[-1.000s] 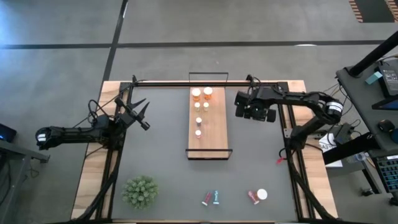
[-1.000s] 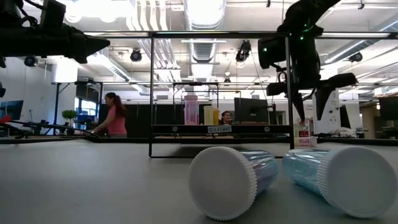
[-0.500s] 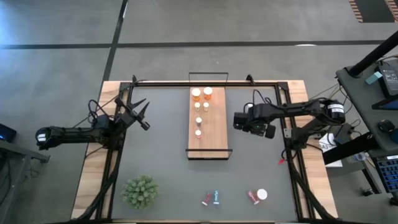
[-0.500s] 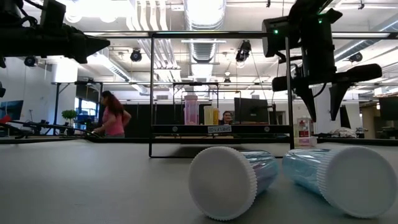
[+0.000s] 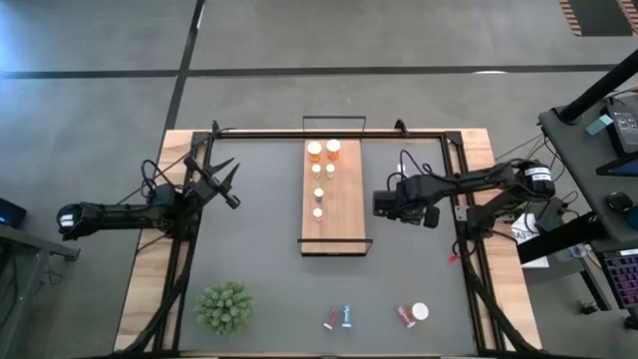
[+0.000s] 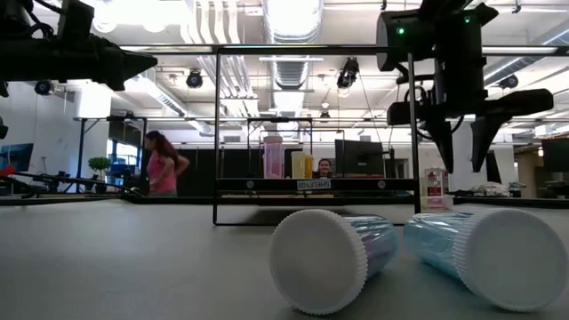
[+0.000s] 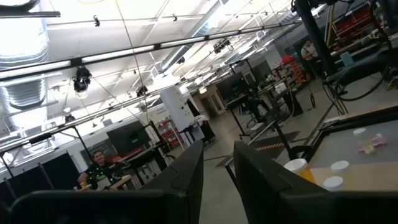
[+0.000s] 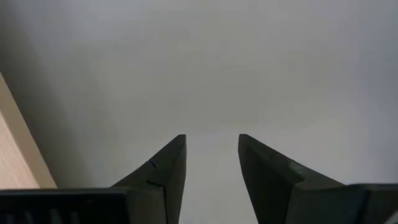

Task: Pick and place medicine bottles onto shelf by color
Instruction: Put the top pink pill bottle on the shelf aligned with the other pink bottle

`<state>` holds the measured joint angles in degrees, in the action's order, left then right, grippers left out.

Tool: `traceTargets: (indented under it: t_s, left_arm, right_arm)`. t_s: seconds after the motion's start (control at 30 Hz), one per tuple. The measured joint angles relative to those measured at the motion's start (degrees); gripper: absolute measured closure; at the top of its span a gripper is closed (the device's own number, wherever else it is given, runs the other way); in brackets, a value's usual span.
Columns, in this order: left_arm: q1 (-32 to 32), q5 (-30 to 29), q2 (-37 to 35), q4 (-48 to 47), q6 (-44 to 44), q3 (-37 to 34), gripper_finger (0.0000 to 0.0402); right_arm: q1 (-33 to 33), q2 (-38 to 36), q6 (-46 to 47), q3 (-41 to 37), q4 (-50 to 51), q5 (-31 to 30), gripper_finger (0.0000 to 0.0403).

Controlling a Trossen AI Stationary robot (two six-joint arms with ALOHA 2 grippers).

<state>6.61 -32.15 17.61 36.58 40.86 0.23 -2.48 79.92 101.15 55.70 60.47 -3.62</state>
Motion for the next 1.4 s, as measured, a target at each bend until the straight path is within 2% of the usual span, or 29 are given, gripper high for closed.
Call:
traceTargets:
  t_s: [0.13, 0.43, 0.83, 1.17, 1.3, 1.4]
  left_arm:
    - [0.0, 0.01, 0.0, 0.0, 0.0, 0.02, 0.033]
    - [0.0, -0.01, 0.0, 0.0, 0.0, 0.0, 0.033]
    - [-0.01, 0.01, 0.0, 0.0, 0.0, 0.01, 0.033]
    - [0.0, -0.01, 0.0, 0.0, 0.0, 0.01, 0.033]
    - [0.0, 0.0, 0.0, 0.02, 0.0, 0.01, 0.033]
    - [0.0, 0.0, 0.0, 0.02, 0.0, 0.01, 0.033]
  right_arm:
    - [3.51, 0.0, 5.78, 0.0, 0.11, -0.43, 0.0271]
    - [13.65, -1.54, 19.23, 0.0, 0.7, -5.95, 0.0271]
    - [22.87, -0.03, 29.3, 0.0, 0.45, -8.51, 0.0272]
    - [23.51, -0.95, 30.95, 0.0, 4.05, -9.51, 0.0277]
    - [20.47, -3.78, 28.66, 0.0, 6.1, -10.97, 0.0286]
    - [16.25, -6.1, 22.28, 0.0, 6.74, -10.99, 0.0296]
